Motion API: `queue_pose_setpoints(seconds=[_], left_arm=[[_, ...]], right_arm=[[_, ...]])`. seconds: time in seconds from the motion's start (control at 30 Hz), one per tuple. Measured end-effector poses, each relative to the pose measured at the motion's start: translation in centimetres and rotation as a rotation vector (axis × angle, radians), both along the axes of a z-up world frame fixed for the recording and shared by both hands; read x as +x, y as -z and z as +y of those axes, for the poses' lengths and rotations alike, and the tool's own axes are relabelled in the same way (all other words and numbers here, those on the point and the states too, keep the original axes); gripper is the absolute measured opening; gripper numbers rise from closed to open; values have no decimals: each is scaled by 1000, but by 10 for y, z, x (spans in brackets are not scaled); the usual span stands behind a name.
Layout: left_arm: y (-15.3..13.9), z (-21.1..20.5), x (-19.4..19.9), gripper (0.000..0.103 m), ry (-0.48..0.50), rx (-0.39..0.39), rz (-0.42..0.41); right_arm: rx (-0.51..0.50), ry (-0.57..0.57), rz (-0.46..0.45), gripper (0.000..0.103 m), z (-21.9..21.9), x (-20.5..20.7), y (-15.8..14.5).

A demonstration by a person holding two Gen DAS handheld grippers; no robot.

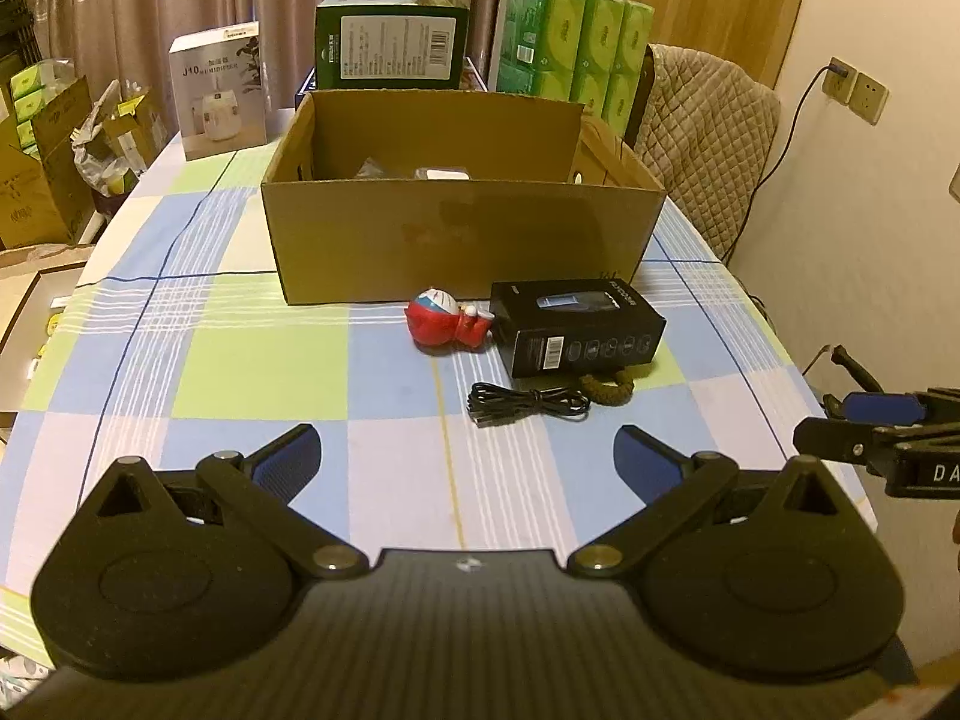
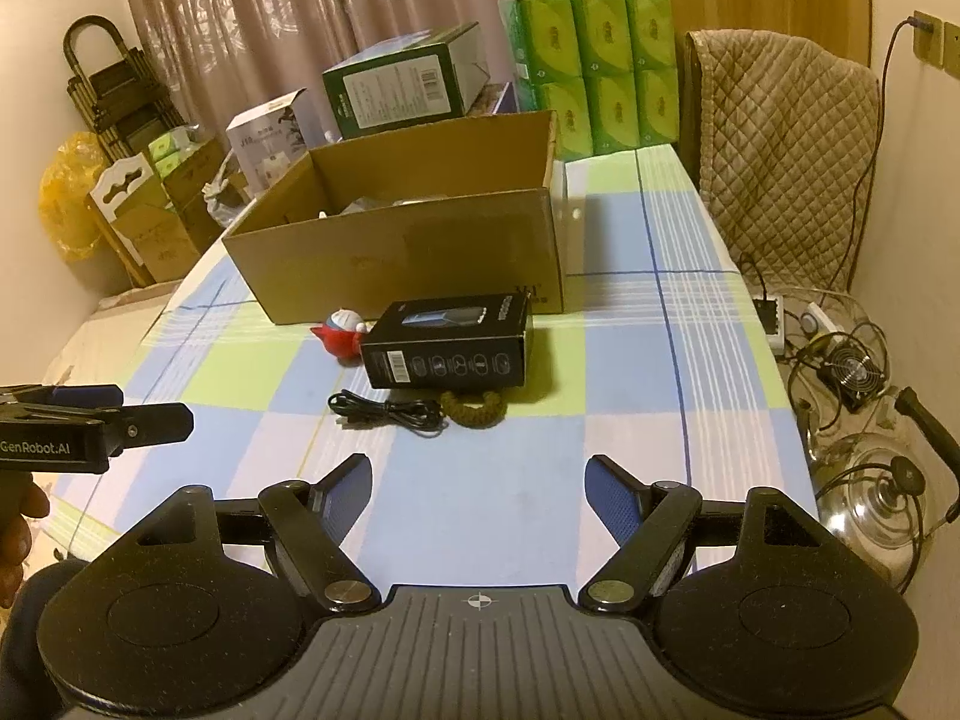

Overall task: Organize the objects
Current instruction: 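Move the left tool toward the black cable while the right tool approaches the braided hair tie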

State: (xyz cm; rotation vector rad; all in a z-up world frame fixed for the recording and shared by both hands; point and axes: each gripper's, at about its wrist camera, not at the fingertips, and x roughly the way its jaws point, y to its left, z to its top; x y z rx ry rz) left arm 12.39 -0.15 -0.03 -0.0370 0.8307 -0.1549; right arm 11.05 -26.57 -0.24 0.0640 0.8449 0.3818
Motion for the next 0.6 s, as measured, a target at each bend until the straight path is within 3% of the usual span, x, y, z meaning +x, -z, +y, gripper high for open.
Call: queue_pose_setpoints(seconds=[0.6], left_arm=[[9, 1, 5, 102, 9, 10, 16]], right_arm=[[-11, 1, 17, 75, 2, 5, 8]])
